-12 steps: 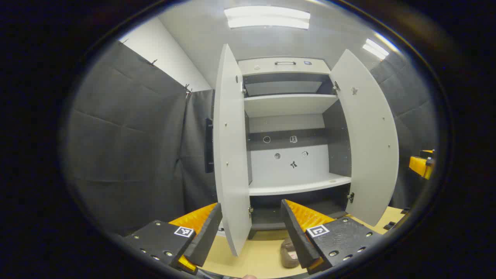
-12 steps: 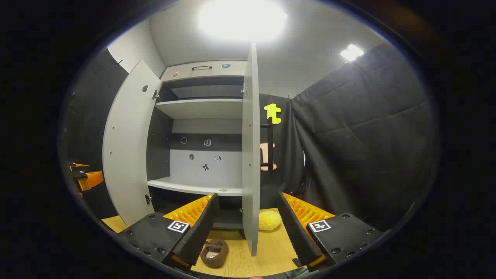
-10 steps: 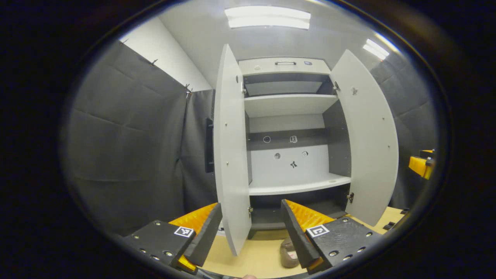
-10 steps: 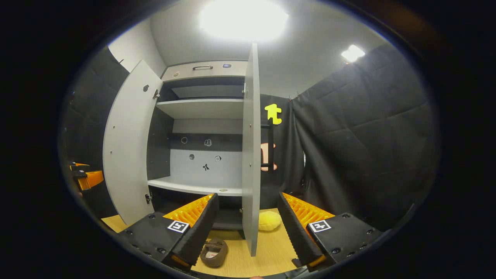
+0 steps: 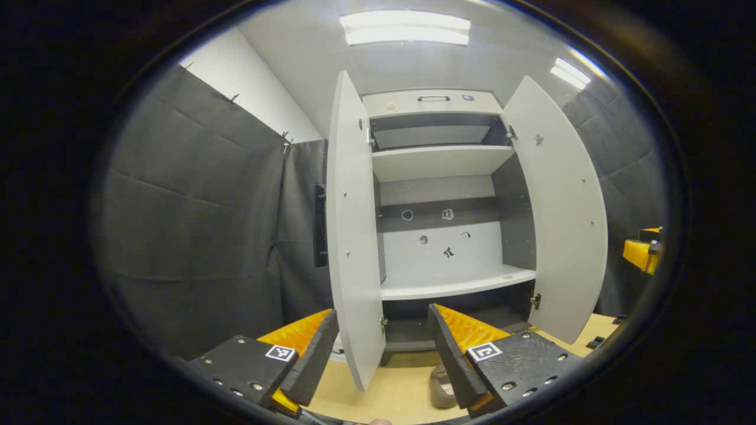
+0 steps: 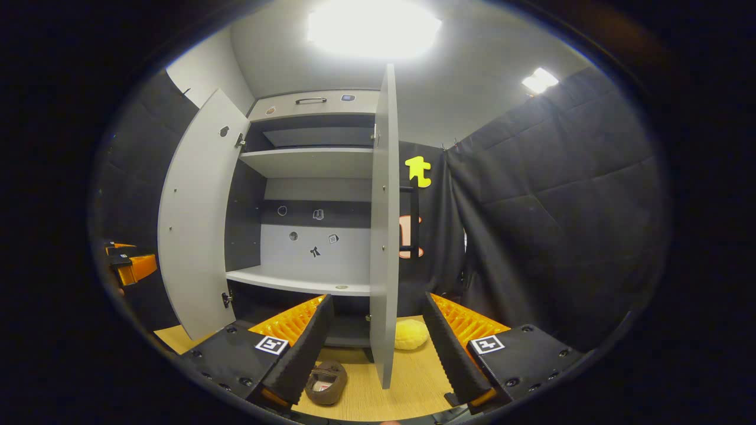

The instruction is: Grab one shoe with the right hand and put it into the shoe cabinet, grab the other shoe with the left hand and put it into the shoe cabinet; then close the right door with the right hand and the left door with the left hand.

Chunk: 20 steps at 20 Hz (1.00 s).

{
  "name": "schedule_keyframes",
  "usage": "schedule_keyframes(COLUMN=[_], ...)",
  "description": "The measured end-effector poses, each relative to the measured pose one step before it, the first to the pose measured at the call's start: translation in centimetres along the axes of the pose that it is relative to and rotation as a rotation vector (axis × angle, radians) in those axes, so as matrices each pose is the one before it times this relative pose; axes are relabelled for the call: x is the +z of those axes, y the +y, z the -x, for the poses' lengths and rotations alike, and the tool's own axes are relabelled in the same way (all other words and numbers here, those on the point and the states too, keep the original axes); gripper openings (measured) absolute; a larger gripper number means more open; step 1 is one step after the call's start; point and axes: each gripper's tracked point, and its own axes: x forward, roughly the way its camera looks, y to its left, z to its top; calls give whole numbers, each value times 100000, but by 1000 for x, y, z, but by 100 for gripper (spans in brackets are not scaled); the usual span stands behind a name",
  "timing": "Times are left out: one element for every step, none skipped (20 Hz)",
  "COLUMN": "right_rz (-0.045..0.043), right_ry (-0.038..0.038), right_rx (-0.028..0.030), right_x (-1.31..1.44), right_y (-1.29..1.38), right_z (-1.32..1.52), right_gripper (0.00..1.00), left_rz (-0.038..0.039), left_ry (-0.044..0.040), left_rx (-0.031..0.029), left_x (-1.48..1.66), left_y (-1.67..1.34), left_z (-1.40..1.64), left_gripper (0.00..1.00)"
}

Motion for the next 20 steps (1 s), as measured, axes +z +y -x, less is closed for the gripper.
schedule_keyframes(right_rz=[87, -63, -57, 24, 215, 423, 478, 125, -367, -896, -992, -716, -418, -287, -188, 352, 791, 755, 454, 172], right_ry=[478, 456, 398, 238, 467, 679, 746, 576, 658, 1091, 1124, 1091, 1870, 2450, 2088, 1703, 2488, 2538, 2642, 2370], right_rx=[276, 394, 589, 555, 873, 1068, 1351, 1624, 1759, 2150, 2590, 2466, 2233, 2294, 2726, 2914, 2525, 1858, 2005, 1112], right_x=[-173, -160, -230, -120, -286, -275, -383, -278, -414, -443, -642, -609, -864, -855, -804, -563, -852, -838, -862, -782], right_y=[125, 94, 153, 166, 126, 209, 231, 322, 368, 502, 605, 632, 515, 627, 819, 825, 768, 619, 669, 499], right_z=[-71, -129, -172, -219, -226, -245, -362, -360, -389, -469, -357, -473, -413, -405, -369, -416, -607, -549, -687, -686], right_gripper=[96, 96, 96, 94, 96, 96, 96, 96, 96, 96, 96, 96, 96, 96, 96, 95, 95, 96, 96, 96], left_rz=[-128, -216, -94, 88, 186, 122, 40, 10, 39, 107, -148, -643, -1151, -1065, -671, -435, -251, -48, 152, 60], left_ry=[-54, -315, -131, -21, 123, 100, 104, 37, 180, 58, -445, -694, 98, 183, -203, -223, 291, 537, 595, 436], left_rx=[205, 308, 272, 387, 347, 508, 724, 747, 802, 643, 573, 753, 1008, 687, 731, 774, 759, 734, 497, 562], left_x=[42, 53, 62, -130, 77, -3, 72, -12, 44, 32, 184, 108, -52, -216, 101, -39, -97, -335, -269, -355], left_y=[-18, -5, -31, 18, 29, 48, 40, 25, -2, 29, -1, 104, 141, 3, 8, 11, 58, 195, 102, 160], left_z=[-69, 30, -11, -31, -17, -84, -57, -84, -36, 17, 11, -26, -50, -44, -20, -58, -95, -100, -170, -91], left_gripper=[94, 94, 94, 94, 89, 94, 89, 91, 94, 94, 94, 94, 94, 94, 94, 94, 94, 94, 94, 94])
